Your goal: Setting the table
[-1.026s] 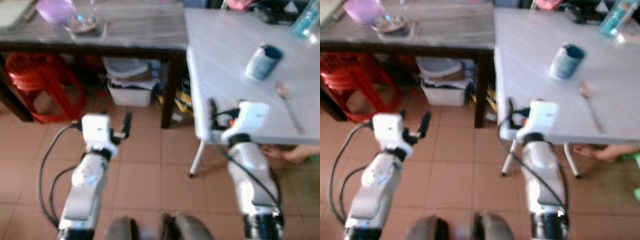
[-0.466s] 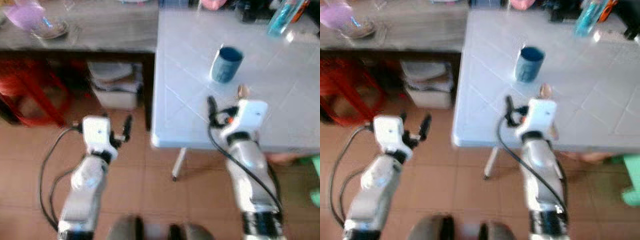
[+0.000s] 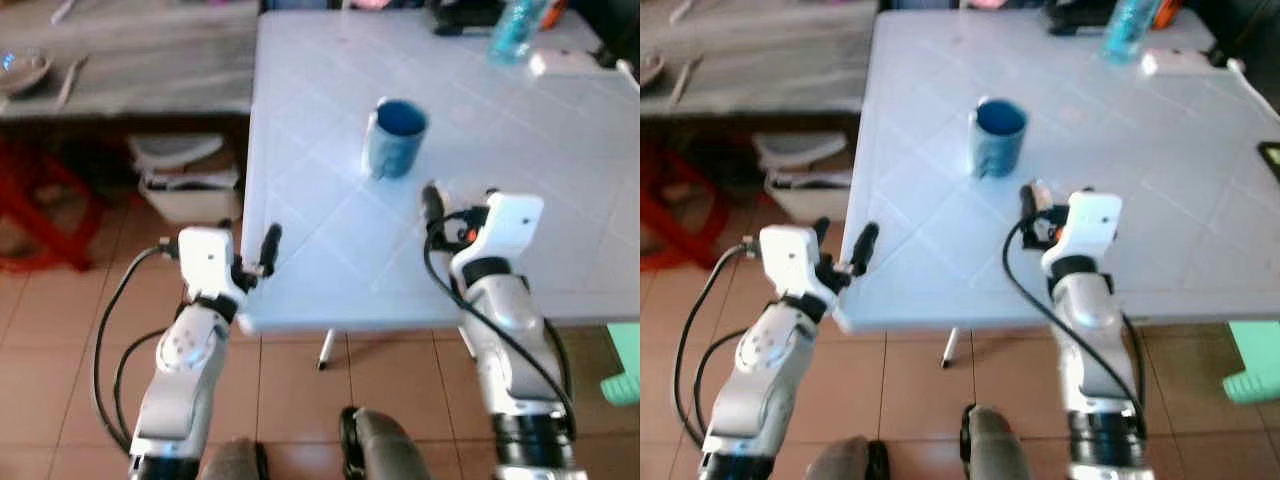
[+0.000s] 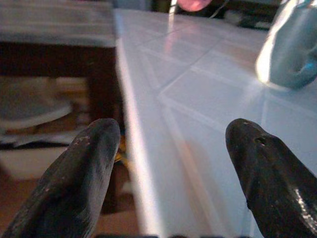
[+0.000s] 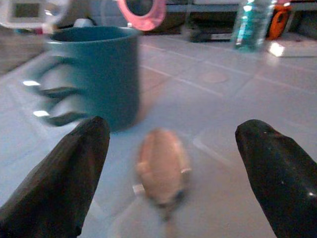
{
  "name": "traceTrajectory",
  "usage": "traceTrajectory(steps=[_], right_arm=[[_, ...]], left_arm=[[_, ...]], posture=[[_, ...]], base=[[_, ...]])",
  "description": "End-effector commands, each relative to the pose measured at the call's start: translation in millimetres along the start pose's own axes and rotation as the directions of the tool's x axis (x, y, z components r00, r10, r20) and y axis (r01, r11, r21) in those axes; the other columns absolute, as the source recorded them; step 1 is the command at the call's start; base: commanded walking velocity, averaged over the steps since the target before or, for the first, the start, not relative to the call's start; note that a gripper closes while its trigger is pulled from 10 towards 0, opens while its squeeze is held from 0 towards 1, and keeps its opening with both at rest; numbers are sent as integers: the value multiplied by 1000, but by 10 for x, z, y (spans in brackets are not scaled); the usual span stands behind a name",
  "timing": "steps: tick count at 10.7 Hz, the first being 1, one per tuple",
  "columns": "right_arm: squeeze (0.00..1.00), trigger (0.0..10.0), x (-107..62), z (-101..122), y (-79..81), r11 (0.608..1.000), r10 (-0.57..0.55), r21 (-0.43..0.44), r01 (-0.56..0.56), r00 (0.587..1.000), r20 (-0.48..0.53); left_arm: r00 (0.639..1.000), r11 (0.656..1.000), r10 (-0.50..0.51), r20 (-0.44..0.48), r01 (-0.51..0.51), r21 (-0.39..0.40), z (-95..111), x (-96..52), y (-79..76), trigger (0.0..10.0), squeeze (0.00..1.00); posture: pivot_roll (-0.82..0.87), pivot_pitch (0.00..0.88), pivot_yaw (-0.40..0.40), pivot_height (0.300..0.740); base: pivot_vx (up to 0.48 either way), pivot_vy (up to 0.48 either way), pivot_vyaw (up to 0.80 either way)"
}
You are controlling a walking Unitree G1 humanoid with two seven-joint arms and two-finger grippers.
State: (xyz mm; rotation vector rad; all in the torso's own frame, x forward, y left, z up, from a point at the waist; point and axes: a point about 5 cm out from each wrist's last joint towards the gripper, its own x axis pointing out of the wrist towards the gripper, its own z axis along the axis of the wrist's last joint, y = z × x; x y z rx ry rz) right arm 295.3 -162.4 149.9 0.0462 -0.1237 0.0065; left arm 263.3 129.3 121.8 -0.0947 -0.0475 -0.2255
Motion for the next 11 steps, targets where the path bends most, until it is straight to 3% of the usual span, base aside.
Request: traceTrajectory(steps=[1, 3, 6, 8, 11], right_arm=[[0, 10000, -10, -13, 25, 1000, 13, -4, -13, 1000, -6], [0, 10000, -29, -79, 6, 999, 5, -42, -7, 999, -52], [0, 10000, -162, -233, -248, 989, -138, -63, 131, 980, -145], [0, 10000, -94, -160, -276, 989, -142, -69, 134, 982, -125], [0, 10000, -90, -147, -241, 991, -125, -63, 118, 985, -121]], left_arm=[[1000, 1000, 17, 6, -17, 7, 15, -23, 42, 10000, 0], [1000, 1000, 18, -5, -18, 9, 5, -37, 46, 10000, 0], [1000, 1000, 16, -20, -16, 14, -5, -85, 71, 10000, 0], [1000, 1000, 1, -15, 0, 18, 8, -88, 49, 10000, 0], [1000, 1000, 5, -20, -4, 16, 9, -114, 57, 10000, 0]], posture=[[-48, 168, 12, 740], [-46, 173, 10, 740], [-43, 196, 13, 740], [-48, 207, 18, 740], [-41, 215, 17, 740]], base=[[0, 0, 0], [0, 0, 0], [0, 0, 0], [0, 0, 0], [0, -365, 0]])
